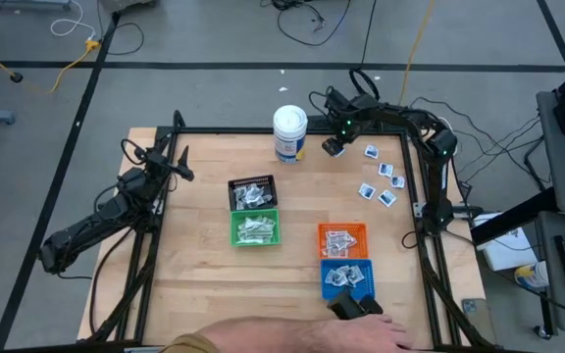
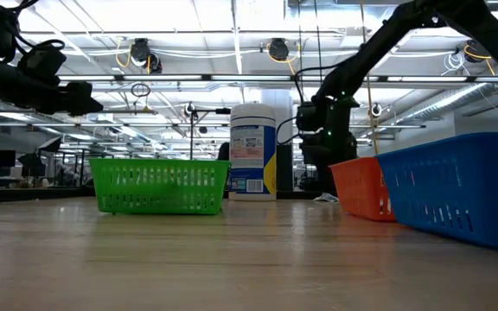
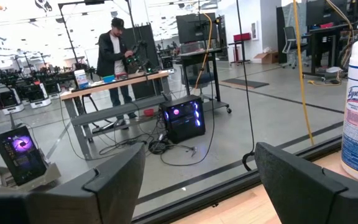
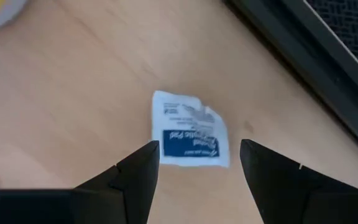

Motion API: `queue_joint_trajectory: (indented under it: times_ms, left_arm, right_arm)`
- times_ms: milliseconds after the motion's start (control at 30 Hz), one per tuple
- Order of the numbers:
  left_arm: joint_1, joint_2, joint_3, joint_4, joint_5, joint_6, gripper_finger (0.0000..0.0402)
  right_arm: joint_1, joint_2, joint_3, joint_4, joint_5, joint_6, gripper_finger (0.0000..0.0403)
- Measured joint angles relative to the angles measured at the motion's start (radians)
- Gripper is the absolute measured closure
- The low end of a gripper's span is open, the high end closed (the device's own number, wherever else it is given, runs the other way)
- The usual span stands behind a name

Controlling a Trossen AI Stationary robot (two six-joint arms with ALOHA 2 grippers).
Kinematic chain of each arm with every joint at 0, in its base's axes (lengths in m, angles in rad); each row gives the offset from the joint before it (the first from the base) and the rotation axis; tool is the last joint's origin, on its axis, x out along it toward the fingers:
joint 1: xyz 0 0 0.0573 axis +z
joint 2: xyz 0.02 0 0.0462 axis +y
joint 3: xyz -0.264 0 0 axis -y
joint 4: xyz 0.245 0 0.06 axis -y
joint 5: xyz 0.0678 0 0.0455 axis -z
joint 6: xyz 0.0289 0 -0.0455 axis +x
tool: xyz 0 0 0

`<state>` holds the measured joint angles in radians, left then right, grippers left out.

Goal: Pick & Place First Aid Supplies
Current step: Put the blue pad into the blue bin

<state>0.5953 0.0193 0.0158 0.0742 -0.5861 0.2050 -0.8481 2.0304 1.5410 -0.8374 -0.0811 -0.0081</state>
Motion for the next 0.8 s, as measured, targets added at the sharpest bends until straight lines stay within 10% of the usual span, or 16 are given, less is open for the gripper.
queue_joint_trajectory:
  times_ms: [567, 800]
  left_arm:
    - [0.000, 0.000, 0.000, 0.000, 0.000, 0.000, 0.0096]
    - [0.000, 0.000, 0.000, 0.000, 0.000, 0.000, 0.0096]
  right_arm:
    - [0.007, 0.000, -0.085, 0.131, -0.002, -0.057, 0.0260]
    - [0.013, 0.000, -0.087, 0.143, -0.003, -0.100, 0.0377]
